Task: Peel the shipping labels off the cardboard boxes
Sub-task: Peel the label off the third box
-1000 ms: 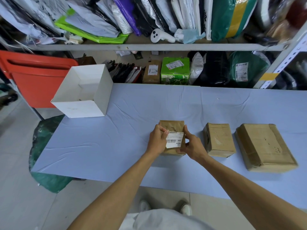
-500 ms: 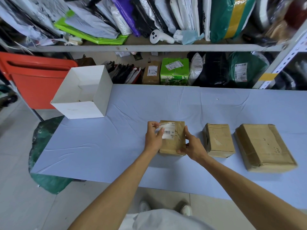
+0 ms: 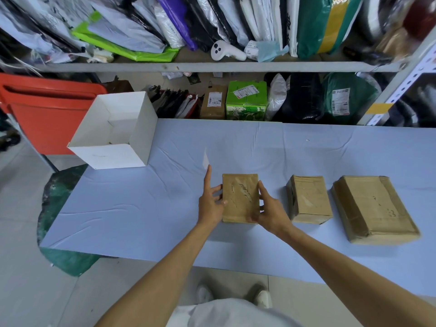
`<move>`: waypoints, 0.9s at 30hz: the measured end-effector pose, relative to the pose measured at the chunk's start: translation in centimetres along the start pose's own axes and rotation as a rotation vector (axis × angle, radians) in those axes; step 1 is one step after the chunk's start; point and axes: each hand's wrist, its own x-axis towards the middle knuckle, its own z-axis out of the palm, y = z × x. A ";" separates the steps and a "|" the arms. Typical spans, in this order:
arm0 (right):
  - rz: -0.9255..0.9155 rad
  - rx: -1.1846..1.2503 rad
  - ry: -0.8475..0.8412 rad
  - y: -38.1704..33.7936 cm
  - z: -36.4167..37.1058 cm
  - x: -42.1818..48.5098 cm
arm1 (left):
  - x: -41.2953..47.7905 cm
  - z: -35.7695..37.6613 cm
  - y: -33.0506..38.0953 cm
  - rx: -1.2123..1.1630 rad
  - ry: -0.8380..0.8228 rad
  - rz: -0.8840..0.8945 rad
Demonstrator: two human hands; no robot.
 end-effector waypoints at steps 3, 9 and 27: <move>0.017 -0.014 0.013 0.0 0.2 0.3 | 0.1 -0.1 -0.2 -0.004 -0.004 -0.012; 0.001 -0.140 0.145 -1.6 1.0 1.5 | 0.3 -0.2 -0.7 -0.004 -0.036 -0.045; 0.019 -0.236 0.128 -1.8 0.6 2.3 | 0.2 -0.3 -1.2 0.023 -0.030 -0.056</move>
